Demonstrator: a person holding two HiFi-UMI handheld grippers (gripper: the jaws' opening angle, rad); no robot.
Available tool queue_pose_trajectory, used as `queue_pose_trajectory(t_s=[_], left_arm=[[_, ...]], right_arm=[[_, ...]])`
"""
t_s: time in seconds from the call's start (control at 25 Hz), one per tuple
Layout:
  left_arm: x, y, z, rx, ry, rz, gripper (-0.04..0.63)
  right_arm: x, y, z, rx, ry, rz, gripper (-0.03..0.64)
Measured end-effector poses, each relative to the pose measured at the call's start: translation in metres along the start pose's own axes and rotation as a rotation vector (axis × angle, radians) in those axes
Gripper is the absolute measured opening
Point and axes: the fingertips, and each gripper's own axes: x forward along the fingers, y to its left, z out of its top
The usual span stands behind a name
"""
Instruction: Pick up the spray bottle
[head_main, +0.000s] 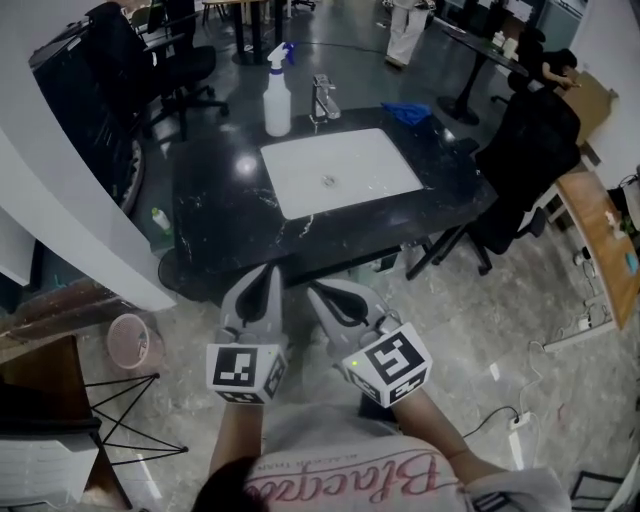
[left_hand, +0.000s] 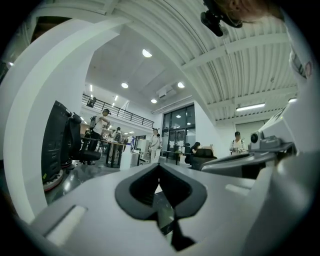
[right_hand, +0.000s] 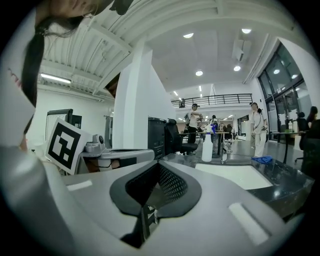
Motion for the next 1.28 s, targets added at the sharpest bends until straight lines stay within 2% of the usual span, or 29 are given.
queue_pose_trajectory(t_s=[0.56, 0.96, 1.08, 1.16, 1.28], left_arm=[[0.126, 0.043, 0.015, 0.037, 0.002, -0.006, -0.002], [0.205, 0.078, 0.016, 0.059, 0.012, 0.026, 0.0], [0.228, 0.09, 0.017, 0.076, 0.003, 0.04, 0.08], [0.244, 0.098, 0.016, 0.091, 0.002, 0.051, 0.095], [0.266, 0.111, 0.012, 0.109, 0.02, 0.066, 0.169]], right_arm=[[0.079, -0.104, 0.023, 0.002, 0.008, -0.004, 0.002], [0.134, -0.161, 0.036, 0.001, 0.011, 0.048, 0.002], [0.147, -0.176, 0.039, -0.004, 0.01, 0.061, 0.002], [0.155, -0.184, 0.039, -0.004, 0.016, 0.067, 0.002], [0.165, -0.194, 0.037, 0.0, 0.026, 0.073, 0.002]])
